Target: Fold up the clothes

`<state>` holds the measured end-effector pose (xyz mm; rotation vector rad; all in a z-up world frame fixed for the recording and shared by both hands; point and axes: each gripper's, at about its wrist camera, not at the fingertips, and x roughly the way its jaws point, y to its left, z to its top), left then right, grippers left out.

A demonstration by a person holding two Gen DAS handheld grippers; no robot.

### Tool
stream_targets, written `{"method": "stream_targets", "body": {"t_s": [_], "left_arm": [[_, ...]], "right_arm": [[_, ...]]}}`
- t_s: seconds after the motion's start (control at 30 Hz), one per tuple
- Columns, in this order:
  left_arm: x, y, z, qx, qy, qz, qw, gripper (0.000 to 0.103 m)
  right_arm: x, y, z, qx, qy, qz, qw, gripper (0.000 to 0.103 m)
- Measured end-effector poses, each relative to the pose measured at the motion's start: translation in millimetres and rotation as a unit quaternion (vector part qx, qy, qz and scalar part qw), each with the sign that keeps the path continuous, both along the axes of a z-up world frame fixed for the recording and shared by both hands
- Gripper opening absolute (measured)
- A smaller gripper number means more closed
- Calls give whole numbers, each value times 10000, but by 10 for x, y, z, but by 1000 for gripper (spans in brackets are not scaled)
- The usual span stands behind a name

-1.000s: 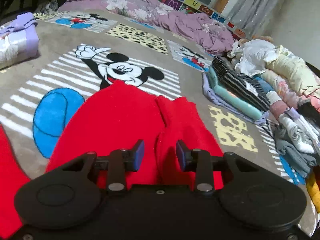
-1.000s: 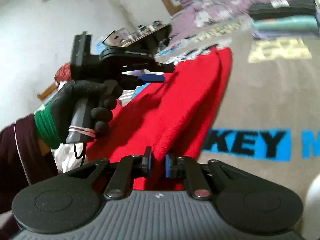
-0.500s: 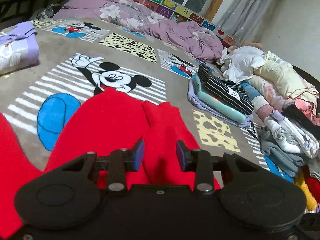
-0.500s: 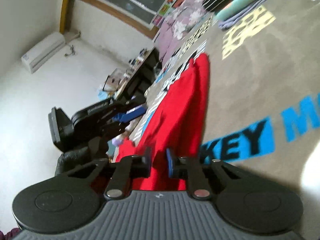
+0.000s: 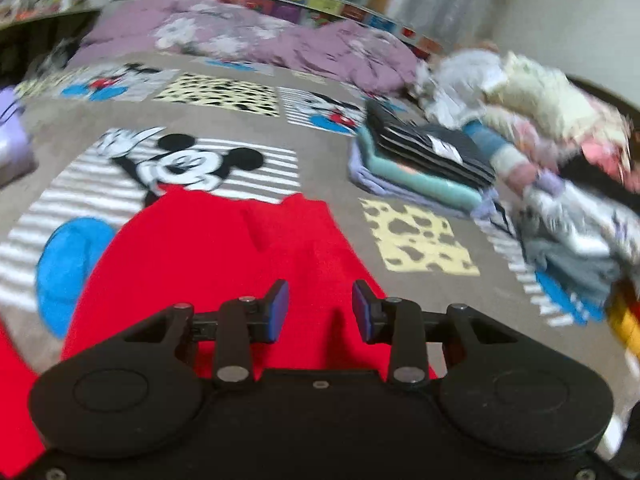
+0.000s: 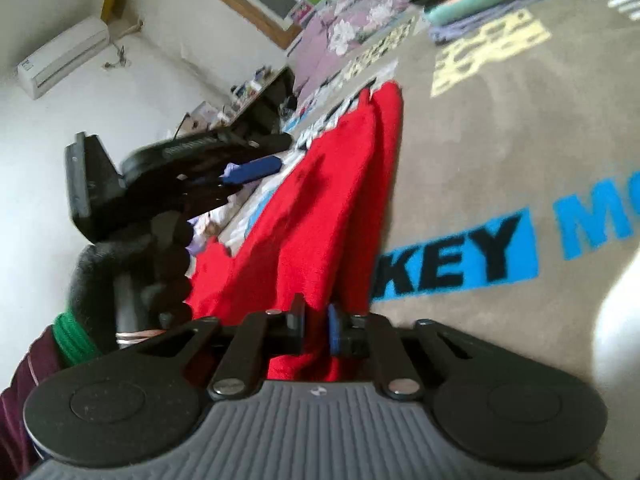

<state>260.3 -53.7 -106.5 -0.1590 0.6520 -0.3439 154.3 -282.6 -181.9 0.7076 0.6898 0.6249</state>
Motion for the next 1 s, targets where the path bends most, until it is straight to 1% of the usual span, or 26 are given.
{"method": "stream_targets", "body": {"t_s": [0.03, 0.1, 0.17, 0.27, 0.3, 0.4, 0.43, 0.47, 0.53, 0.6, 0.67, 0.73, 0.77, 0.8, 0.83, 0.87, 0.9, 0.93, 1.0], "left_arm": [[6, -55, -7, 96, -20, -82, 9999, 33], [-26, -74, -31, 118, -16, -133, 9998, 33], [-61, -74, -58, 143, -3, -136, 9998, 33], [-90, -20, -96, 66, 60, -39, 10000, 33], [-85, -4, -117, 49, 103, 1, 9999, 33], [-86, 11, -170, 112, 173, 50, 9998, 33], [-95, 5, -175, 148, 174, 70, 9997, 33], [-109, 4, -163, 161, 140, 74, 9997, 33], [-150, 2, -112, 116, 17, 60, 9999, 33], [-204, -8, -78, 47, -105, -70, 9999, 33], [-235, -59, -93, 153, -100, -249, 9995, 33], [-182, -162, -230, 819, 261, -320, 9958, 34], [-190, -174, -263, 933, 249, -333, 9948, 36], [-204, -180, -291, 1013, 208, -344, 9940, 36], [-226, -181, -268, 1007, 150, -348, 9942, 35], [-249, -181, -237, 989, 89, -352, 9944, 35], [-286, -184, -202, 939, -49, -376, 9949, 35], [-297, -185, -173, 886, -127, -409, 9951, 35], [-292, -198, -125, 828, -221, -448, 9953, 36]], "right_arm": [[-28, -41, 22, 85, -75, -109, 9999, 21], [-29, -100, 6, 315, -134, -200, 9992, 21], [32, -84, -74, 630, 84, -51, 9980, 16], [84, -46, -144, 1015, 313, 146, 9942, 14], [88, -34, -148, 1064, 348, 178, 9936, 14], [120, -65, -188, 919, 539, 58, 9943, 13], [126, -76, -195, 844, 589, 3, 9947, 13], [118, -66, -174, 751, 547, -11, 9957, 11], [100, -47, -132, 565, 463, -40, 9973, 10], [82, -27, -90, 379, 378, -69, 9985, 8], [64, -7, -48, 192, 294, -98, 9993, 8], [46, 12, -6, 6, 209, -127, 9997, 9], [38, 22, 15, -87, 166, -142, 9997, 11], [29, 32, 36, -180, 124, -156, 9996, 13], [20, 42, 57, -273, 81, -170, 9994, 15], [-16, 53, 104, -470, -42, -209, 9987, 19], [-105, 86, 202, -932, -351, -284, 9946, 23], [-187, 158, 290, -1438, -698, -328, 9866, 27], [-289, 316, 402, -2136, -1313, -346, 9674, 27]]}}
